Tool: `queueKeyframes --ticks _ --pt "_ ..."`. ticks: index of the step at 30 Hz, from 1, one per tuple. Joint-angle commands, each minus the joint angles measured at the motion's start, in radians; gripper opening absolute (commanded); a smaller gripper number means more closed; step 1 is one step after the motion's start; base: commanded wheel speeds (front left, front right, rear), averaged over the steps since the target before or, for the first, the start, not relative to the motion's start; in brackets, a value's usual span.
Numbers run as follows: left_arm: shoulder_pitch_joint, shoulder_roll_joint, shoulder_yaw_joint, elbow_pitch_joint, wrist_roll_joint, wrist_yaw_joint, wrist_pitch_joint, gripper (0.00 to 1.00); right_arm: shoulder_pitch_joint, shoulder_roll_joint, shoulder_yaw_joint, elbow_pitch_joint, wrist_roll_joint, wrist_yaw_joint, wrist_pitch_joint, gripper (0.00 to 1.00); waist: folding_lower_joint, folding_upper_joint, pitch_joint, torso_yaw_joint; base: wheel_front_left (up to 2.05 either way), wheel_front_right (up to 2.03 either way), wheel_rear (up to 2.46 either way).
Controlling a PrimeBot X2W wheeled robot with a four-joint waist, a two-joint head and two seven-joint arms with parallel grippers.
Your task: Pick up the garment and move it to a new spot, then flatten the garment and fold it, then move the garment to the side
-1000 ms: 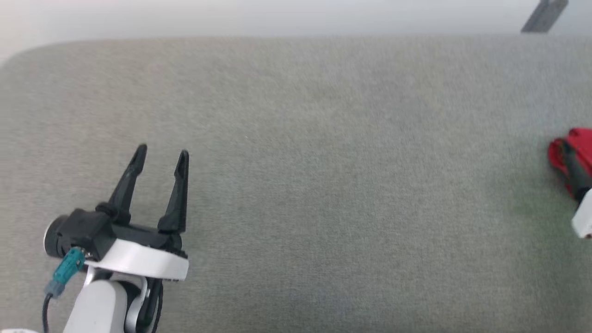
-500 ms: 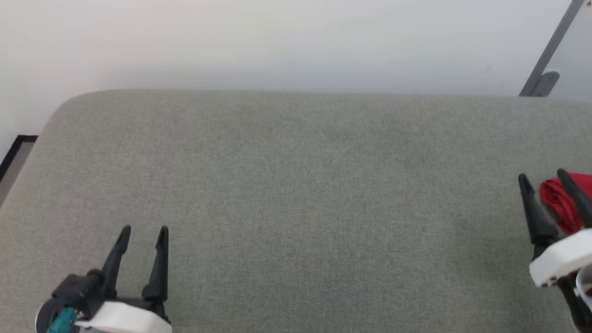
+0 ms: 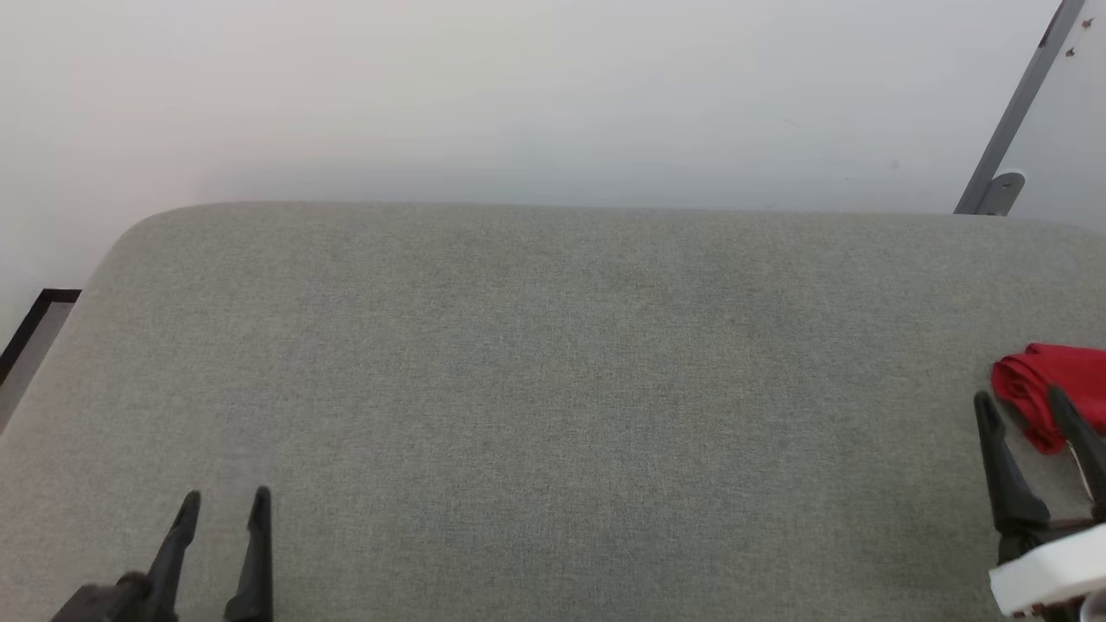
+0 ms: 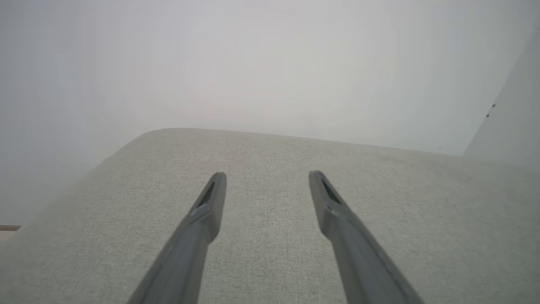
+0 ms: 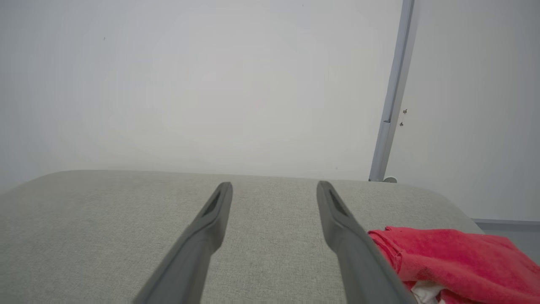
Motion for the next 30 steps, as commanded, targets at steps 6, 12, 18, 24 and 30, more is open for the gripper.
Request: queueKeyframes --ticks 6,12,18,24,30 --pt "0.057 -0.013 0.033 -0.043 0.022 -0.002 -0.005 1.00 0.062 0.029 -0.036 -0.057 -0.004 0.000 0.009 1.00 0.0000 -0.0001 -0.001 -0.001 0.00 0.00 0.00" --pt "0.063 -0.023 0.033 -0.058 0.030 -0.002 -0.005 1.00 0.078 0.046 -0.041 -0.086 -0.010 0.000 0.021 1.00 0.0000 -0.0001 0.002 -0.001 0.00 0.00 0.00" --pt "0.056 -0.029 0.030 -0.064 0.031 -0.002 -0.005 1.00 0.081 0.052 -0.044 -0.100 -0.007 0.000 0.031 1.00 0.0000 -0.0001 0.006 0.000 0.00 0.00 0.00" --pt "0.052 -0.033 0.032 -0.064 0.034 -0.002 -0.005 1.00 0.072 0.054 -0.043 -0.106 -0.004 0.000 0.037 1.00 0.0000 -0.0001 0.012 0.000 0.00 0.00 0.00" --pt "0.053 -0.036 0.034 -0.065 0.039 -0.002 -0.005 1.00 0.069 0.058 -0.043 -0.111 -0.003 0.000 0.041 1.00 0.0000 -0.0001 0.017 -0.003 0.00 0.00 0.00"
